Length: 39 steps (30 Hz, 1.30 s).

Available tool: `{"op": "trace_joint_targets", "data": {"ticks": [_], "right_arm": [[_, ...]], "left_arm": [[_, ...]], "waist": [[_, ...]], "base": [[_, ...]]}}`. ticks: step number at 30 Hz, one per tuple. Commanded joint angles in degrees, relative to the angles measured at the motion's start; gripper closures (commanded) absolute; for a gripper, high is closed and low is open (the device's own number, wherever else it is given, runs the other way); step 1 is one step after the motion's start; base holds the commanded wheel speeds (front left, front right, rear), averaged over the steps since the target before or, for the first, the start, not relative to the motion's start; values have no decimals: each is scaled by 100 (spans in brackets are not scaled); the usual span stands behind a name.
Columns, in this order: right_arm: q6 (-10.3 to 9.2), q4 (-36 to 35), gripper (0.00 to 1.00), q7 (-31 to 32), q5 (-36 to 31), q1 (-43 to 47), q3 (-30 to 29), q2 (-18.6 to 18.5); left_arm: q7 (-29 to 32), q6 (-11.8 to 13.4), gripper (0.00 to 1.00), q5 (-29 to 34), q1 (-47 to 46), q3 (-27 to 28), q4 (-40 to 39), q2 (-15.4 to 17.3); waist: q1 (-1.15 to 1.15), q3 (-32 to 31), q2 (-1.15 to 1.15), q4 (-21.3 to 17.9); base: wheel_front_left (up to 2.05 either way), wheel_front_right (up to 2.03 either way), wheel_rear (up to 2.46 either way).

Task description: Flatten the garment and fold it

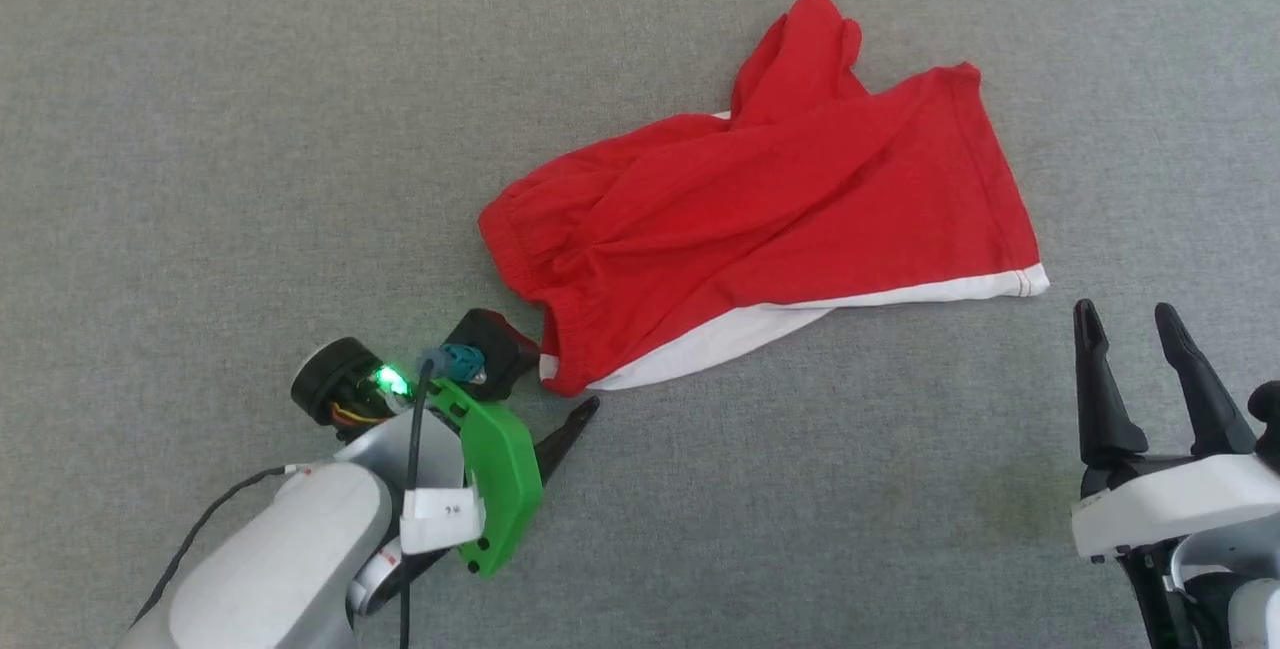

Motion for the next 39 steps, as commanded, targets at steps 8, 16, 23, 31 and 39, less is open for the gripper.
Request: {"op": "trace_joint_targets", "data": {"ticks": [8,16,23,31,39], "right_arm": [[-8,77,0,18,-69,-108,-94,19],[-8,110,0,369,-222,-163,21,-19],[-8,370,0,1738,-143,-421,119,-555],[-8,852,0,2799,-20,-1049,198,-841],[-8,1340,0,3188,-151,-1349,261,-803]], "left_arm": [[-184,0,100,-31,-121,-28,92,-122],[-373,258,100,-146,43,106,-10,-208],[-463,493,100,-182,239,180,-336,-190],[-413,580,100,-131,264,128,-639,-164],[-377,570,100,-95,227,55,-702,-160]], "waist": [[0,-31,0,135],[0,-181,0,291],[0,-206,0,435],[0,-102,0,573],[0,-64,0,666]], "base": [[0,0,0],[0,0,0],[0,0,0],[0,0,0],[0,0,0]]}}
